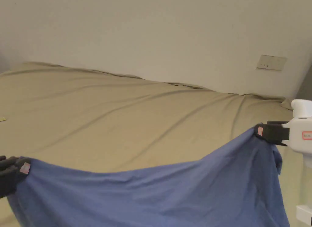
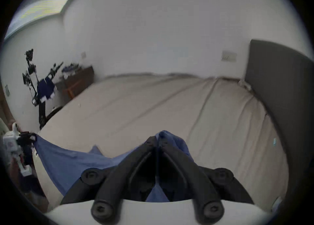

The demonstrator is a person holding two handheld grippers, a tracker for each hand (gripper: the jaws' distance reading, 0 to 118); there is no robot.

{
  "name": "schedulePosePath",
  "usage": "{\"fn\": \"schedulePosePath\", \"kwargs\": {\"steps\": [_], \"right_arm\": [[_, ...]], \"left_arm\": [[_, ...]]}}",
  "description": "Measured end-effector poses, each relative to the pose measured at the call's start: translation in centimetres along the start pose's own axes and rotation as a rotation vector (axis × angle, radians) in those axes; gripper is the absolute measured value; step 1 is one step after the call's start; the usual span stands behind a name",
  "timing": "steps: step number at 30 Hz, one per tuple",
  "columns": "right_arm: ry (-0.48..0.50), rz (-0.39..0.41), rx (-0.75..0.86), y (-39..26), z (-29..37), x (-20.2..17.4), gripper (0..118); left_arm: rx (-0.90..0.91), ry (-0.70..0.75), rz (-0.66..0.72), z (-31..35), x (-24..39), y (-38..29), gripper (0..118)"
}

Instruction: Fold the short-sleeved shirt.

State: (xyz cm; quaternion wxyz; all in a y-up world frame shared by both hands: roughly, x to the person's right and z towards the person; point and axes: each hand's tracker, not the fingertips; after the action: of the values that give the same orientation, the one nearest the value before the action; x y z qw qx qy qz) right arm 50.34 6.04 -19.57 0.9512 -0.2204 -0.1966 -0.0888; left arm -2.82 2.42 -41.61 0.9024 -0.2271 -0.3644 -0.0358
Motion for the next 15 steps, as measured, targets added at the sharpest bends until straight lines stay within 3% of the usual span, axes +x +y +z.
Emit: {"fn": "schedulePosePath", "kwargs": {"steps": [4, 7, 8, 11, 15], "right_arm": [[-0.037, -0.029, 0.102, 5.2, 4.7, 1.2, 3], [-0.11, -0.006, 0.167, 8.9, 6.9, 1.8, 3], [-0.176, 0.0, 0.209, 9.9, 7.5, 1.7, 3], [-0.167, -0.021, 0.303, 13.4, 8.4, 2.5, 3], [-0.218, 0.029, 0.357, 18.5, 8.4, 3.0, 3]], "left_arm": [[0.087, -0.055, -0.043, -1.0, 1.3, 7.6, 5], [0.11, -0.054, -0.094, -2.2, 2.7, 12.6, 5], [0.117, -0.063, -0.111, -2.6, 3.0, 14.1, 5], [0.175, -0.051, -0.115, -4.0, 3.9, 18.4, 5], [0.209, 0.03, -0.166, -6.3, 4.4, 23.6, 5]]}}
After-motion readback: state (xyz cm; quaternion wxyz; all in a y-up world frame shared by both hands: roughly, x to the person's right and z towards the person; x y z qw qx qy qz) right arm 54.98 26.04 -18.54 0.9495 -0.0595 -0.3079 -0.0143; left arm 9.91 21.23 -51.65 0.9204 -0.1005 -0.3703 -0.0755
